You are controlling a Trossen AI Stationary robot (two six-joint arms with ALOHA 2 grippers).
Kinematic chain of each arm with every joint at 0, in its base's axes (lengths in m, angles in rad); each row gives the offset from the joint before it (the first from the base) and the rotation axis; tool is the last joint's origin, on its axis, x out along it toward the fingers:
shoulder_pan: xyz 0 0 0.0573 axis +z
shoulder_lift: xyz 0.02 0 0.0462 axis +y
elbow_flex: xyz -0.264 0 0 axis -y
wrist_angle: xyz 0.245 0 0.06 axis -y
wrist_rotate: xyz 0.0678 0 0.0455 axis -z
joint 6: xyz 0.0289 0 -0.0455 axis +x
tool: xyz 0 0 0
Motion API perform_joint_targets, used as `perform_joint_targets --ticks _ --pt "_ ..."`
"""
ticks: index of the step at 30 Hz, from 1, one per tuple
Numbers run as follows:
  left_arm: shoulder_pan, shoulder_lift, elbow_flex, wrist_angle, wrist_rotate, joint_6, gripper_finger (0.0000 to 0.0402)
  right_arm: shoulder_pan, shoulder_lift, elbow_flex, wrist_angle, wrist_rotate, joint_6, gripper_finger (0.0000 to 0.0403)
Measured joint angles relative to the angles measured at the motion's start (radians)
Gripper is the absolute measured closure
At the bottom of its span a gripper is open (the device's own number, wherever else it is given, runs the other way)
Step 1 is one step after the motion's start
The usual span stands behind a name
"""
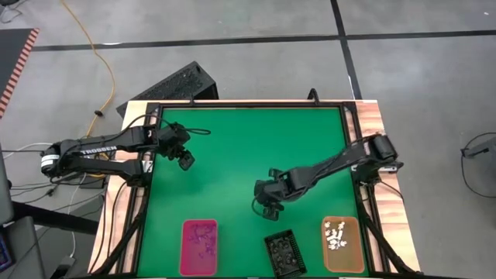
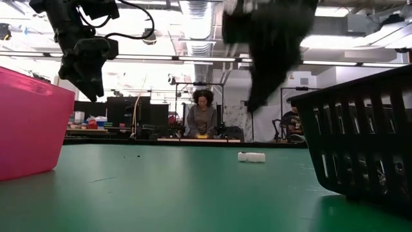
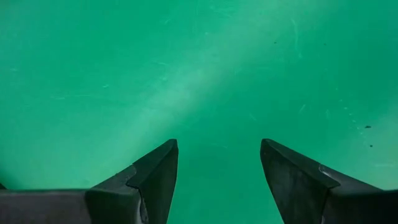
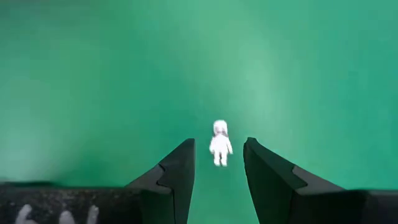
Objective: Sort Halloween decoration
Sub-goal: Put the white skeleton toy in the right orange organizing bin
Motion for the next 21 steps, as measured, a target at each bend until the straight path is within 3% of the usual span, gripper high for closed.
perform_joint_targets --ticks 16,21 --pt "0.0 0.0 0.0 0.003 -0.052 -0.011 0.0183 -0.025 0.174 0.001 0.07 -0.057 -0.048 0.0239" --pt "0.0 0.0 0.0 0.004 -0.056 -0.016 0.0183 -0.048 0.174 0.001 0.065 -0.068 -0.046 0.0265"
